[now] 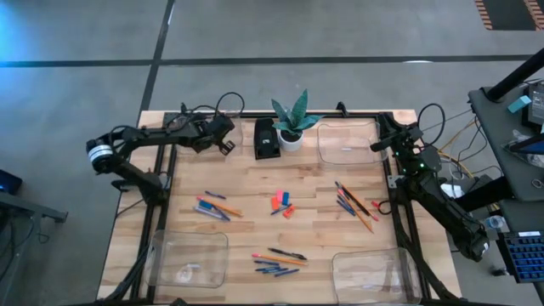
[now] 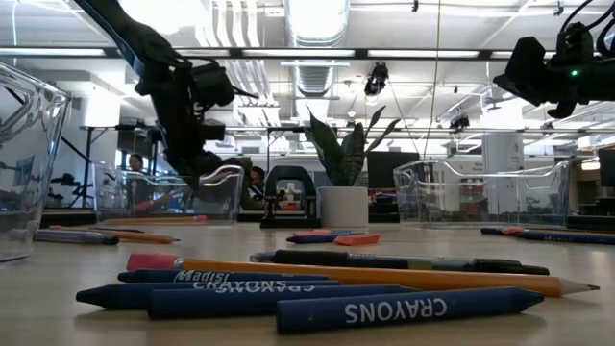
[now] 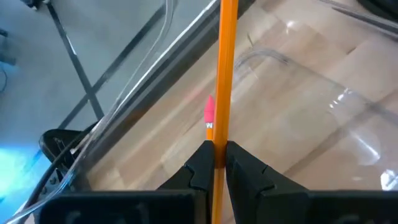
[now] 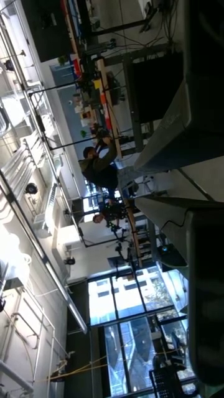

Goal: Sort crayons/erasers/pens/pencils in bins
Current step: Put the orange pencil into the top left transparent bin

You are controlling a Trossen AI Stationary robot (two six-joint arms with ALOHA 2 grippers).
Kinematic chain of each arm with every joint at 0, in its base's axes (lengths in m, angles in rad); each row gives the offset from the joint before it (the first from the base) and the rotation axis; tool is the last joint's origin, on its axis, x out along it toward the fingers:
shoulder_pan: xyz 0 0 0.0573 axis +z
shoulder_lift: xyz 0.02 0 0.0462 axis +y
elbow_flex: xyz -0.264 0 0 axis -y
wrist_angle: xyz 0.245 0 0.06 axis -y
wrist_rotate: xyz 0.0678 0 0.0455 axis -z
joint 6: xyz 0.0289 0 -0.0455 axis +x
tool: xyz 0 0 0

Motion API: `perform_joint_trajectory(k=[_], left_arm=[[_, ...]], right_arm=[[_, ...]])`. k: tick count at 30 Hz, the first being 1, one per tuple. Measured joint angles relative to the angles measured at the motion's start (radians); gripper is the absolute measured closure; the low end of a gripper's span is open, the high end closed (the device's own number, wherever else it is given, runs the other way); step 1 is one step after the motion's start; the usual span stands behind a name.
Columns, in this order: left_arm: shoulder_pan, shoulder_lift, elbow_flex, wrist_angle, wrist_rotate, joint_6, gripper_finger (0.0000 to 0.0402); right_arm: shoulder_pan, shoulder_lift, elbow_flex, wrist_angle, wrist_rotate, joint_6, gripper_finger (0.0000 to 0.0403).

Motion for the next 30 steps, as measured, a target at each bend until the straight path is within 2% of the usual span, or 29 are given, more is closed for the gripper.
perform_joint_trajectory(k=[5, 8, 13, 19, 30], left_arm=[[0.028, -0.008, -0.001, -0.007, 0.025, -0.002, 0.0387], [0.067, -0.021, -0.001, -0.011, 0.101, -0.074, 0.0387], [0.136, -0.022, -0.009, -0.022, 0.240, -0.187, 0.0387], [0.188, -0.019, -0.012, -0.065, 0.265, -0.285, 0.0387], [0.201, -0.019, -0.013, -0.063, 0.362, -0.228, 0.0380]], right_arm=[[0.000, 0.000, 0.000, 0.001, 0.000, 0.000, 0.0335], [0.000, 0.000, 0.000, 0.001, 0.000, 0.010, 0.0335], [0.000, 0.000, 0.000, 0.001, -0.001, 0.136, 0.0335], [0.000, 0.000, 0.000, 0.001, -0.001, 0.180, 0.0335], [0.000, 0.000, 0.000, 0.006, 0.035, 0.431, 0.0335]])
